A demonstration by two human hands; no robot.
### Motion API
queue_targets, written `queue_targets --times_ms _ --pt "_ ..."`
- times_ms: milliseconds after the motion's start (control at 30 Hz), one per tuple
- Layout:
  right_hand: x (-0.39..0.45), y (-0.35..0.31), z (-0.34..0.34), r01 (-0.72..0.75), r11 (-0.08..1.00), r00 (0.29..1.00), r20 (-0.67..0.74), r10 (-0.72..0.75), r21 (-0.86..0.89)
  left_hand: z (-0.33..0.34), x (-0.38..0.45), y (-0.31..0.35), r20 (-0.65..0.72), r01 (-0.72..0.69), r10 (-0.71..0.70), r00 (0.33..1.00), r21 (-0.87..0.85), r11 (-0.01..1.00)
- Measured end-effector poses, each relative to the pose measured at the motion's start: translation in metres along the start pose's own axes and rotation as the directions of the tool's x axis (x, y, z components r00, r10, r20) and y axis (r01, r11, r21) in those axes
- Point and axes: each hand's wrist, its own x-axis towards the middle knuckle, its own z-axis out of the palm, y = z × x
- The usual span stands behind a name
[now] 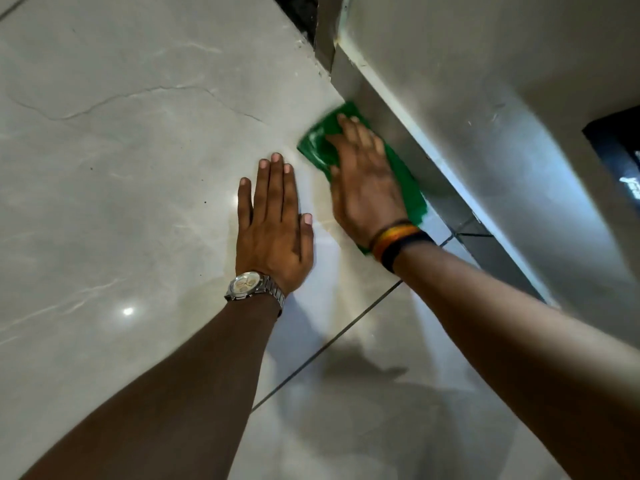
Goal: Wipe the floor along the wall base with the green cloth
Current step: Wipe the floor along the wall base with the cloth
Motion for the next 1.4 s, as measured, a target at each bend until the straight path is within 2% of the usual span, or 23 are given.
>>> queue_targets --times_ms 100,167,300,400,500,600,800,967,1167,1267,1400 --pt "-0.052 0.024 -0.01 -0.038 0.998 0.997 0.061 0.041 -0.042 -0.001 -0.001 -0.001 0.002 0.004 -0.004 1.0 -0.01 1.0" --pt "-0.051 0.024 -0.011 -0.049 0.997 0.996 0.074 0.053 -0.057 -0.001 -0.001 0.0 -0.006 0.007 -0.007 1.0 -0.017 1.0" --pt "0.009 -0.01 -0.004 -0.052 0.999 0.999 0.002 0.052 0.007 0.0 -0.001 0.001 -0.023 0.004 -0.004 1.0 -0.019 1.0" --pt "0.057 -0.036 0.007 -0.049 0.999 0.999 0.001 0.049 -0.019 0.001 -0.001 0.001 -0.022 0.001 -0.001 1.0 -0.007 1.0" --pt "0.062 -0.035 0.008 -0.01 1.0 1.0 -0.005 0.01 -0.015 0.003 0.0 0.001 -0.041 -0.01 0.009 0.999 -0.02 1.0" --pt "0.017 -0.007 -0.001 0.021 1.0 1.0 -0.003 -0.021 0.007 0.004 -0.001 -0.001 -0.055 -0.009 0.009 0.998 -0.013 1.0" --pt "-0.122 0.045 -0.018 -0.1 0.995 0.995 0.002 0.1 -0.011 0.005 -0.01 0.008 -0.076 0.004 -0.007 0.997 -0.038 0.999" --pt "-0.107 0.046 -0.019 -0.061 0.997 0.998 -0.003 0.061 -0.045 0.016 -0.074 0.074 -0.047 0.2 -0.203 0.978 -0.055 0.978" --pt "-0.107 0.058 -0.013 0.049 0.998 0.997 -0.051 -0.05 -0.038 0.022 -0.088 0.09 0.003 0.211 -0.211 0.977 -0.004 0.977" --pt "-0.185 0.097 -0.025 0.01 1.0 0.999 -0.034 -0.011 -0.02 0.018 -0.088 0.089 0.028 0.188 -0.188 0.982 -0.015 0.982" --pt "-0.311 0.145 -0.045 -0.151 0.986 0.986 0.054 0.155 -0.07 0.014 -0.088 0.09 0.039 0.209 -0.208 0.977 -0.026 0.978"
